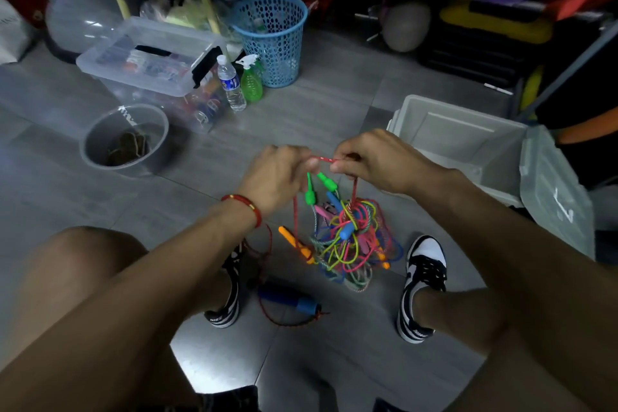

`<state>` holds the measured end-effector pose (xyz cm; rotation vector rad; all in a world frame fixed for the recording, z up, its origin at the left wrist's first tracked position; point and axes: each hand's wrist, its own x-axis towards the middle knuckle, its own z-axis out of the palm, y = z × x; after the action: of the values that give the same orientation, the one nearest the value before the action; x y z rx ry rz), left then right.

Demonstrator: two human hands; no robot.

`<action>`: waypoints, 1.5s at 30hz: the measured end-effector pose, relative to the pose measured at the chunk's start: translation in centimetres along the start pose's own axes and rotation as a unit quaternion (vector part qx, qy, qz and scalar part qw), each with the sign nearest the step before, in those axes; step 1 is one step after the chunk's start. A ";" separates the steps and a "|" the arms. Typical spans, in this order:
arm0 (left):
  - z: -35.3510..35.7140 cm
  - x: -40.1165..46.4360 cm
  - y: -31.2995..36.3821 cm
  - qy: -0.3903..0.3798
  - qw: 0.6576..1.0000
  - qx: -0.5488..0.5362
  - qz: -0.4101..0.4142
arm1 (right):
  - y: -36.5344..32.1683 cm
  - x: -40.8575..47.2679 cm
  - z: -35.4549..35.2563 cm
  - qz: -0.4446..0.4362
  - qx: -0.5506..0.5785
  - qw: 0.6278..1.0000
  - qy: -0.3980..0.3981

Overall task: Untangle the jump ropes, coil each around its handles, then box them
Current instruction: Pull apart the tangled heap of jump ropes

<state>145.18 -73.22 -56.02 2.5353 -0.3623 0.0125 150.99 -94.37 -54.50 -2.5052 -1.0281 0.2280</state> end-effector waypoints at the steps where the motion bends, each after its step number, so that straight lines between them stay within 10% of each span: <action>1: -0.7 0.7 0.0 0.023 0.999 0.032 0.018 | 0.8 0.0 0.3 0.009 0.014 1.000 0.000; 9: -5.9 6.3 -1.8 0.192 0.979 0.006 -0.069 | 8.5 -0.6 -1.1 0.103 0.012 0.995 0.003; 29: 0.3 11.1 2.6 -0.098 0.995 -0.009 -0.008 | 6.3 4.3 -4.2 0.067 0.133 0.987 -0.065; 37: -1.2 11.1 -0.1 -0.020 0.994 -0.034 -0.099 | 7.8 3.4 -4.8 0.133 0.049 0.990 -0.010; 45: -2.1 9.8 1.6 -0.035 0.939 -0.298 -0.169 | 7.1 2.9 -4.0 0.136 0.051 0.988 0.054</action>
<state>154.38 -75.86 -52.59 1.9620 0.0512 -0.2774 158.77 -98.14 -53.96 -2.5263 -0.6152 0.2158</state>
